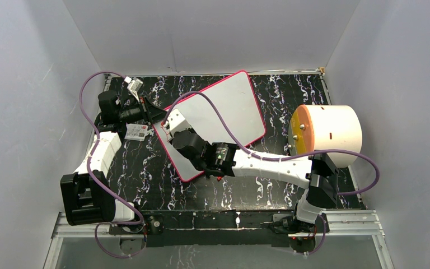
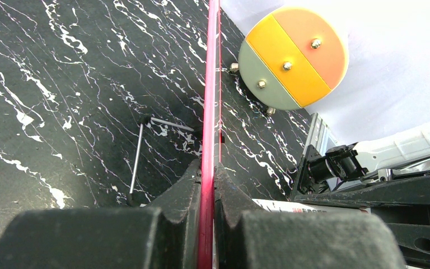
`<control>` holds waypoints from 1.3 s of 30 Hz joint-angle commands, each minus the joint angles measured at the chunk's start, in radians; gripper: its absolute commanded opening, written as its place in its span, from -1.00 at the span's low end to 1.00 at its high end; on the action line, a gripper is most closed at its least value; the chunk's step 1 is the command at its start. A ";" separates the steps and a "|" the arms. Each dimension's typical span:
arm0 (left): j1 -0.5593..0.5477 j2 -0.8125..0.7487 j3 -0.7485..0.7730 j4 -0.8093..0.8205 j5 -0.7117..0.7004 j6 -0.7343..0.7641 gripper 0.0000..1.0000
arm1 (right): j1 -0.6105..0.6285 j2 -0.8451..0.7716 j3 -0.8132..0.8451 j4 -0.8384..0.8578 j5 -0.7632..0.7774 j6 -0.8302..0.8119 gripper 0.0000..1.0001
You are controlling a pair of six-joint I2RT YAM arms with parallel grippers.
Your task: Write a sentence on the whiteboard
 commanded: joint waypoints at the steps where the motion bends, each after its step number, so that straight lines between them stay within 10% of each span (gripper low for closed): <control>1: 0.007 0.018 -0.021 -0.037 -0.098 0.071 -1.00 | -0.008 -0.013 0.020 -0.007 -0.026 0.012 -1.00; 39: 0.006 0.018 -0.023 -0.037 -0.099 0.071 -1.00 | -0.009 -0.026 0.024 -0.129 -0.049 0.059 -1.00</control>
